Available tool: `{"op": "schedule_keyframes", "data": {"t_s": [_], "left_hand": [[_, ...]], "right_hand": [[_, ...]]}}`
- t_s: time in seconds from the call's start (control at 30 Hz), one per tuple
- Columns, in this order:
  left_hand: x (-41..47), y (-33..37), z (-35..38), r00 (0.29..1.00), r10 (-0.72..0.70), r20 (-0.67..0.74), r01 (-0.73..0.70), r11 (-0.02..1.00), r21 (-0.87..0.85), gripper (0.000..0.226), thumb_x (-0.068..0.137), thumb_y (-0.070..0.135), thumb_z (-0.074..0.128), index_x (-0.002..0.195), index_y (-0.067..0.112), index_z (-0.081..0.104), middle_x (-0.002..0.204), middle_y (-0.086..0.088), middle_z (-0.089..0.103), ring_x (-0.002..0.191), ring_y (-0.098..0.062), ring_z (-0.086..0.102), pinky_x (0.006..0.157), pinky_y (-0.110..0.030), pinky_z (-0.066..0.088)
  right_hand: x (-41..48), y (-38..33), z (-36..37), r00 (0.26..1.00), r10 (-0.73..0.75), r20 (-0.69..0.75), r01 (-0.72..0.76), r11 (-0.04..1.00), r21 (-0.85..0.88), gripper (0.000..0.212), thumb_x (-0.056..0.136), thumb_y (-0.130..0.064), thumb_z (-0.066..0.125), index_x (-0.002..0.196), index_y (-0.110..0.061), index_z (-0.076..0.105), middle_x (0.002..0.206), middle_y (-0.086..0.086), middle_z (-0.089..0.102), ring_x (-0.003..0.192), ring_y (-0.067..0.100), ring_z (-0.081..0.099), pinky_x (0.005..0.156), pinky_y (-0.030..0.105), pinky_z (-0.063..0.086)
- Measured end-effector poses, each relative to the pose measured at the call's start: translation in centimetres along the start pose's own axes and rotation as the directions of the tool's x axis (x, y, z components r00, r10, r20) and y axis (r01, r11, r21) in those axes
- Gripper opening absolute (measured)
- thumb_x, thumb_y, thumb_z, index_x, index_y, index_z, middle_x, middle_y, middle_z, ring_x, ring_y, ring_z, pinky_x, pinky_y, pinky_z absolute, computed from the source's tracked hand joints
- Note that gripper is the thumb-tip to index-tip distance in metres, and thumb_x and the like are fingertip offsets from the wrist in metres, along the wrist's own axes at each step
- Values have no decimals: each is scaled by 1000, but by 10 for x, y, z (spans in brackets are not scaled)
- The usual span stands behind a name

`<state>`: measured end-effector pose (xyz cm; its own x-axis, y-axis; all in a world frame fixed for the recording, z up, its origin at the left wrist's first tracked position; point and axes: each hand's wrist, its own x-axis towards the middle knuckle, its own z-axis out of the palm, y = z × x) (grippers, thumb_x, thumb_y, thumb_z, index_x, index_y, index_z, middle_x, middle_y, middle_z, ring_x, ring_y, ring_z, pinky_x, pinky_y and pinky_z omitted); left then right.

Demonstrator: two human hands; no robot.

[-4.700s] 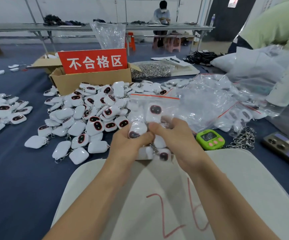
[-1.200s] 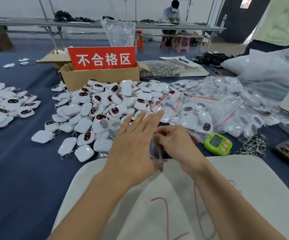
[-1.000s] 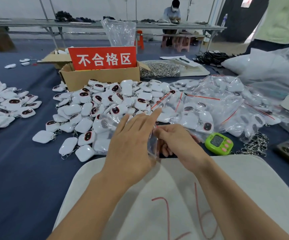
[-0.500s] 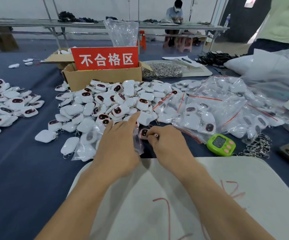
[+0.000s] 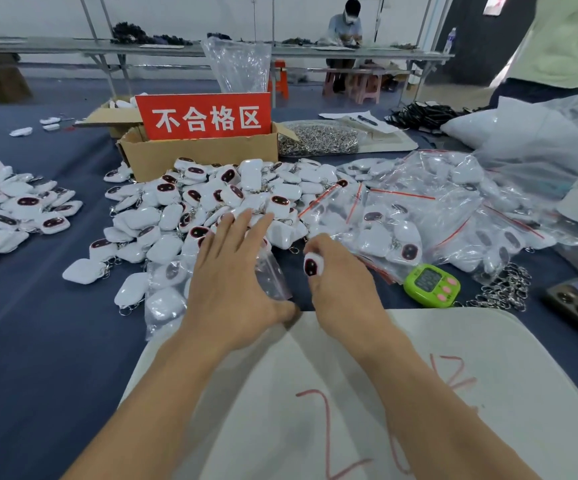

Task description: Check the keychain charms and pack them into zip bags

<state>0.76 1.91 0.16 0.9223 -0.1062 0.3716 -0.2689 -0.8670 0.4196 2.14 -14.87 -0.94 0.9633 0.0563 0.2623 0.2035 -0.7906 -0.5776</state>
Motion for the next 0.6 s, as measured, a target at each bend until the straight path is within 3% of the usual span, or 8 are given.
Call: {"op": "schedule_keyframes", "data": {"t_s": [0.07,0.1,0.17,0.27,0.33,0.4,0.5,0.6], "left_hand": [[-6,14,0,971,101,-218,-113,993,-46,93,58,50,78,145,37,50,156,16,40,150,-12,27,121,-22,10],[-10,22,2,936,151,-318,-185,979,-81,73,63,42,77,133,32,63,143,15,54,137,-12,43,117,-21,21],[-18,39,9,917,140,-372,-232,949,-215,43,76,30,73,118,27,73,118,17,63,107,-6,58,98,-15,38],[-24,53,22,984,-76,-162,-8,887,-461,32,91,37,65,121,31,72,103,20,65,87,-3,62,81,-12,45],[-21,52,26,993,-115,-10,93,845,-526,28,94,38,62,120,33,74,101,17,70,90,-2,66,86,-25,52],[-17,47,26,987,-104,125,157,802,-576,27,93,38,57,113,38,76,94,17,75,89,-3,70,86,-30,54],[-10,39,26,961,-124,246,259,708,-657,26,96,30,57,103,44,78,71,16,72,65,-2,67,71,-26,51],[-6,32,28,944,-158,291,326,600,-731,28,90,30,56,98,38,81,79,8,78,70,-9,70,76,-37,59]], "right_hand": [[-4,0,-14,995,64,-71,-54,991,123,34,88,-2,52,101,-33,44,79,-7,56,72,12,55,63,34,41],[-7,0,-22,988,123,-95,-98,968,233,33,87,-3,53,98,-33,44,77,-6,58,69,10,56,60,28,41],[-14,0,-35,966,256,-39,-191,807,559,31,85,0,58,98,-27,50,80,1,66,62,8,57,61,28,44],[-30,-2,-36,927,315,206,-324,388,863,27,88,11,57,102,-12,59,83,8,66,67,19,63,54,30,49],[-34,0,-31,907,273,321,-386,229,894,28,88,17,52,98,-9,60,87,17,63,78,29,64,55,31,51],[-31,2,-27,897,233,376,-418,164,894,28,89,18,50,99,-7,58,91,22,58,87,34,58,58,35,48],[-27,4,-26,878,163,449,-459,26,888,22,93,13,48,110,3,60,100,30,62,88,37,62,73,45,55],[-26,6,-24,861,137,490,-501,66,863,29,94,10,49,121,13,59,116,36,66,94,38,69,87,50,60]]}}
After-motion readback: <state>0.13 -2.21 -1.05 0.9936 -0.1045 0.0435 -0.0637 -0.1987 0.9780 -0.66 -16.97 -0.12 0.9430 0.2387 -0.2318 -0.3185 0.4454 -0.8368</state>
